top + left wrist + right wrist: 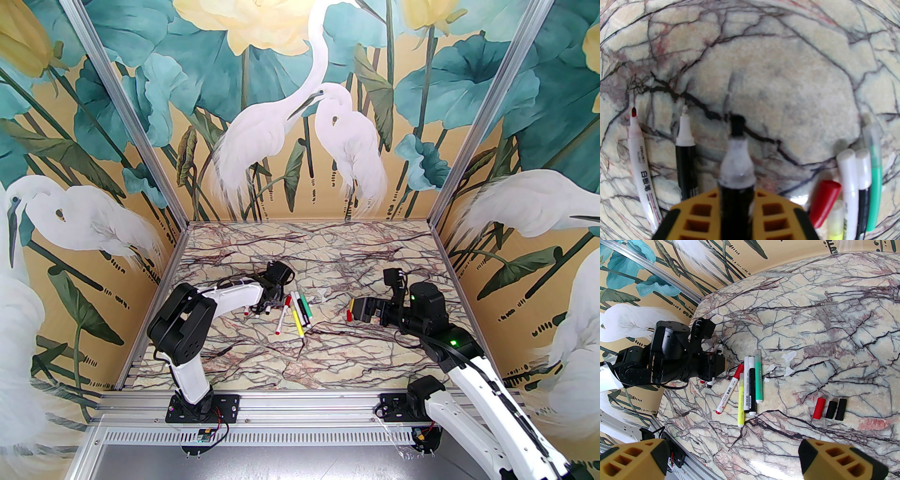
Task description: Open the pen caps
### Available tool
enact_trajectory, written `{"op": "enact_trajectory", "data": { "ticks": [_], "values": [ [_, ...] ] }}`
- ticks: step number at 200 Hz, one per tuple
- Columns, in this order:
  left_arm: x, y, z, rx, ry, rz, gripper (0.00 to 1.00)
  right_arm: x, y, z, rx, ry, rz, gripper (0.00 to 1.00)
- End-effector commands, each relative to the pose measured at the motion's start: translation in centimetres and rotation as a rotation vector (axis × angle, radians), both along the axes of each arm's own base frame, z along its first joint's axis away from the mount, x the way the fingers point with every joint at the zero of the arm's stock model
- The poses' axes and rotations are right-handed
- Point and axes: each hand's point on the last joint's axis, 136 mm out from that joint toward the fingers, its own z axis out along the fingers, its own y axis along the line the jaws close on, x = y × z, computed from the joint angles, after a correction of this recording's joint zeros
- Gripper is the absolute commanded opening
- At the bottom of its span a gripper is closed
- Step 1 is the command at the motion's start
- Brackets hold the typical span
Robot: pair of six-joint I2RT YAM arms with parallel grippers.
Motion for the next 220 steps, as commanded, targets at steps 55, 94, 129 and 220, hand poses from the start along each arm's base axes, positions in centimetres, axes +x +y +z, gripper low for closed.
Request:
{"op": "enact_trajectory", "data": {
  "ticks": [55, 94, 129, 220],
  "values": [
    [0.0, 1.2, -1.4, 0.077, 0.027, 0.017, 0.18, 0.7, 0.0, 0.5, 0.006, -0.013, -0.024, 1.00],
    [0.0, 1.4, -1.6, 0.090, 0.027, 0.015, 0.28, 0.8, 0.0, 0.3, -0.002, -0.005, -0.023, 0.99],
    [0.0, 1.4, -1.4, 0.094, 0.023, 0.011, 0.30, 0.8, 0.1, 0.4, -0.002, -0.005, -0.020, 0.99],
    [-1.3, 1.1, 5.1, -0.022, -0.049, 0.019, 0.31, 0.8, 0.2, 0.2, 0.005, 0.004, -0.018, 0.99]
  ]
}}
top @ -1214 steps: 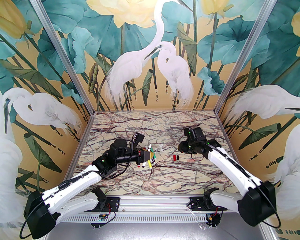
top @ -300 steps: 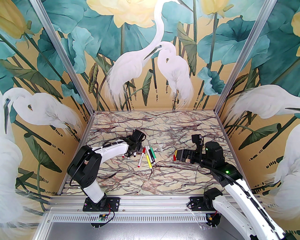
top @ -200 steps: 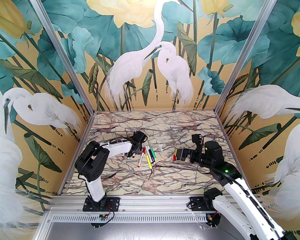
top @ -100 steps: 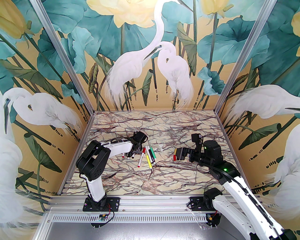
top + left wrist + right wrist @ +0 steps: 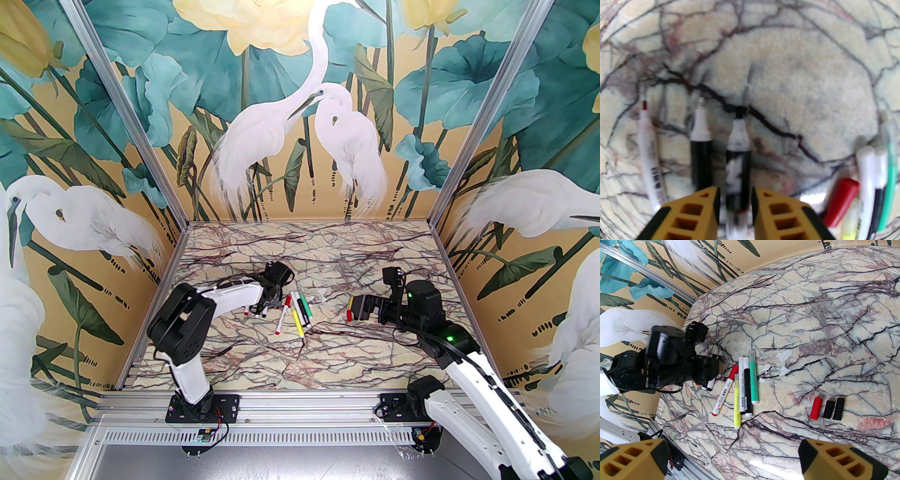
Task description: Open the pen caps
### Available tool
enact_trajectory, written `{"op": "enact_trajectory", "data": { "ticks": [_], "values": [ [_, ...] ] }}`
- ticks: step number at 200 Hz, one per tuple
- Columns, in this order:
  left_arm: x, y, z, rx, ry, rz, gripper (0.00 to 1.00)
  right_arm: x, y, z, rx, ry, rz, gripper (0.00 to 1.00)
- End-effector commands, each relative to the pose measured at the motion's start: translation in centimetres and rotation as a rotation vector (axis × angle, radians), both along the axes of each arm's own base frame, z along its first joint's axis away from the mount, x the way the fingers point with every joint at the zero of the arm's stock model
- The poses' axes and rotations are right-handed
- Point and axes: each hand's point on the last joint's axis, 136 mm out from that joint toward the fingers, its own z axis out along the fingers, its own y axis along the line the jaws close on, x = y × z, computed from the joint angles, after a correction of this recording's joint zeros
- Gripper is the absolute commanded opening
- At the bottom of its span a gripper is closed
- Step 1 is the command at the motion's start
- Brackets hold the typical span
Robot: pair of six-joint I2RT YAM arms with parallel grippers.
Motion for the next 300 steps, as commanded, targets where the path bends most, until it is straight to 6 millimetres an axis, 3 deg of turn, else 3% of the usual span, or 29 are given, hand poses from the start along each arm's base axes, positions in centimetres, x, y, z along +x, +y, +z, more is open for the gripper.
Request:
{"op": "enact_trajectory", "data": {
  "ticks": [1, 36, 92, 127, 172, 300],
  "values": [
    [-1.0, 0.3, 2.9, -0.036, -0.025, 0.008, 0.31, 0.1, 0.2, 0.8, 0.014, -0.018, 0.003, 0.99],
    [-3.7, -0.6, 4.4, -0.163, 0.010, -0.022, 0.32, 0.0, 0.3, 0.6, 0.023, -0.014, 0.001, 1.00],
    [-9.5, -4.6, 2.3, -0.401, 0.221, -0.157, 0.35, -0.1, 0.4, 0.6, 0.030, -0.013, 0.006, 0.99],
    [-11.3, -7.0, 0.5, -0.437, 0.304, -0.221, 0.36, -0.1, 0.5, 0.6, 0.035, -0.009, 0.008, 0.99],
    [-10.7, -7.2, -1.1, -0.357, 0.348, -0.216, 0.37, -0.3, 0.4, 0.4, 0.028, 0.002, 0.004, 0.99],
    [-8.1, -5.3, -1.5, -0.155, 0.310, -0.192, 0.34, -0.2, 0.4, -0.2, 0.017, 0.014, -0.002, 0.99]
  ]
}}
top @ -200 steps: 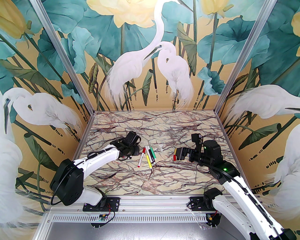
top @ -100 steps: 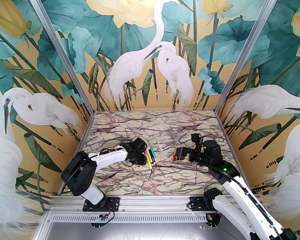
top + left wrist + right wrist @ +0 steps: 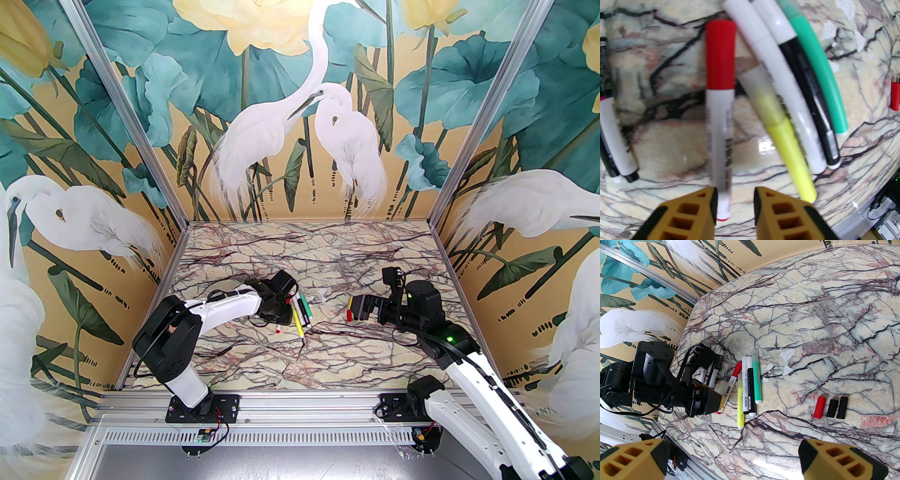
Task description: Open the pen caps
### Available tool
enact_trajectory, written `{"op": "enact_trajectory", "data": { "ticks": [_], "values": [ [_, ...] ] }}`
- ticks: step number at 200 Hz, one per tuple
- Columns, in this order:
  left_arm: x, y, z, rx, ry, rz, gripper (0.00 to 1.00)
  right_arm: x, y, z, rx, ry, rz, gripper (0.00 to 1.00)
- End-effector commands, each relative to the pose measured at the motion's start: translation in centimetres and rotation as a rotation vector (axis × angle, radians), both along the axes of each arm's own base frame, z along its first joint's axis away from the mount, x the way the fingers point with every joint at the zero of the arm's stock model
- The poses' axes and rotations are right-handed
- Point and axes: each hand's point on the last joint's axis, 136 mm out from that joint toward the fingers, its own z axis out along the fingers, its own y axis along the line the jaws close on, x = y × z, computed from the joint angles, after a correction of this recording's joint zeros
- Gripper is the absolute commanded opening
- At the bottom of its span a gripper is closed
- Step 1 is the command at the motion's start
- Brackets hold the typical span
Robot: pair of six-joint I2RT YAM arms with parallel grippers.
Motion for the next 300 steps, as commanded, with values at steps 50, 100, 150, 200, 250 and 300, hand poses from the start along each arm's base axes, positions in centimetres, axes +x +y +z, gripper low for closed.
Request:
{"op": "enact_trajectory", "data": {
  "ticks": [50, 100, 150, 200, 250, 300],
  "values": [
    [1.1, -0.2, -1.3, 0.091, 0.030, -0.049, 0.35, 0.0, 0.0, -0.6, -0.005, 0.014, -0.006, 0.99],
    [1.5, 0.1, -1.7, 0.145, 0.058, -0.047, 0.34, 0.2, 0.1, -0.4, -0.008, 0.011, -0.002, 0.99],
    [1.6, 1.1, -2.3, 0.213, 0.070, -0.036, 0.29, 0.4, 0.3, -0.3, -0.003, 0.012, 0.002, 0.99],
    [1.5, 1.1, -2.4, 0.213, 0.075, -0.033, 0.27, 0.3, 0.2, -0.3, -0.002, 0.018, -0.002, 1.00],
    [2.4, 2.0, 0.0, 0.163, 0.013, 0.014, 0.19, 0.2, 0.7, -0.1, 0.021, 0.023, 0.011, 0.99],
    [2.0, 0.2, 5.7, -0.082, -0.103, -0.049, 0.14, 0.3, 2.1, -0.5, 0.022, 0.058, 0.018, 0.93]
  ]
}}
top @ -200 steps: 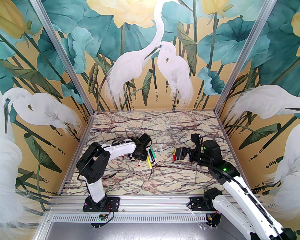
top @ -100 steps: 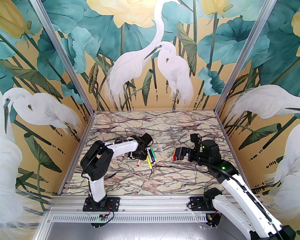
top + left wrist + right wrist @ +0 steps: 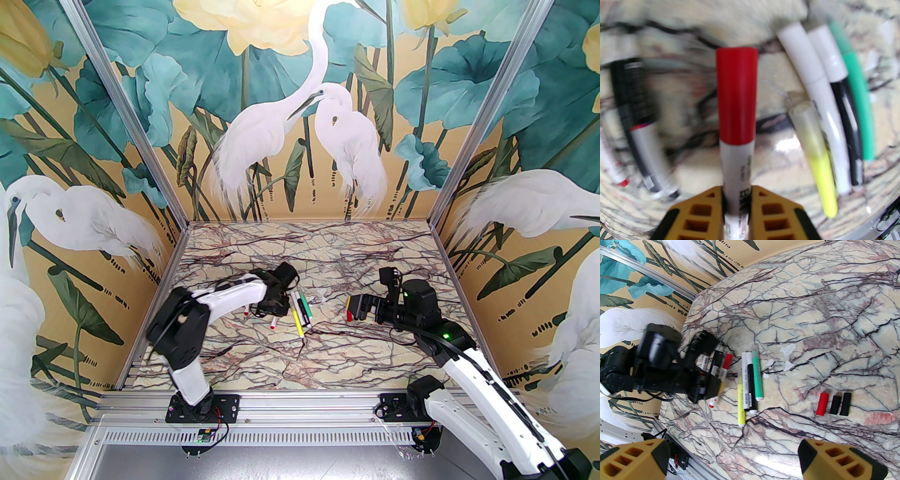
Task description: Open the pen caps
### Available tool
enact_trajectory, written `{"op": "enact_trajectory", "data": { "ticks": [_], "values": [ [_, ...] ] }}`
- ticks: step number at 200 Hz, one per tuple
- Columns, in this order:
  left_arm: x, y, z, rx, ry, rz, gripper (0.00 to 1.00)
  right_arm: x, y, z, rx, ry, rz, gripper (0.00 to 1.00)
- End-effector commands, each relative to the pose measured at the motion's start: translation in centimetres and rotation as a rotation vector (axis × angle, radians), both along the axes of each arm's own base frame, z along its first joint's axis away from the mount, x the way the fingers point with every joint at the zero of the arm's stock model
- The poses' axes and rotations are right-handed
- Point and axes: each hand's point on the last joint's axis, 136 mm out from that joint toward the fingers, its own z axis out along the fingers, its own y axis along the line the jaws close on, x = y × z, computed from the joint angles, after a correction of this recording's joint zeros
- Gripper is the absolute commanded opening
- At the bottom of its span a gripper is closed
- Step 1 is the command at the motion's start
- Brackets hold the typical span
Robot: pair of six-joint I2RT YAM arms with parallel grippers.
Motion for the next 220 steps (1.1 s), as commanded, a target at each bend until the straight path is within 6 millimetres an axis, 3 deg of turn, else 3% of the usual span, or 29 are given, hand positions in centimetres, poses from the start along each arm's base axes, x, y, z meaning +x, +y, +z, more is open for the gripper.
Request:
{"op": "enact_trajectory", "data": {
  "ticks": [1, 34, 50, 110, 155, 220],
  "values": [
    [-0.4, -1.7, 3.0, -0.157, -0.054, -0.069, 0.14, 0.3, 1.0, 0.1, 0.006, 0.014, -0.001, 0.93],
    [-2.7, -5.3, 6.3, -0.449, -0.081, -0.182, 0.12, 1.0, 2.7, -0.1, 0.035, 0.070, -0.023, 0.83],
    [-3.7, -6.5, 7.7, -0.567, -0.101, -0.215, 0.12, 1.5, 3.7, 0.1, 0.062, 0.088, -0.028, 0.73],
    [-7.3, -10.8, 11.5, -0.834, -0.157, -0.377, 0.12, 3.1, 6.2, 0.7, 0.059, 0.111, -0.021, 0.62],
    [-8.8, -12.8, 12.1, -0.889, -0.137, -0.450, 0.10, 3.6, 7.2, 0.8, 0.037, 0.122, 0.009, 0.62],
    [-9.6, -13.9, 12.5, -0.913, -0.119, -0.489, 0.10, 3.6, 8.1, 0.6, 0.030, 0.128, 0.047, 0.61]
  ]
}}
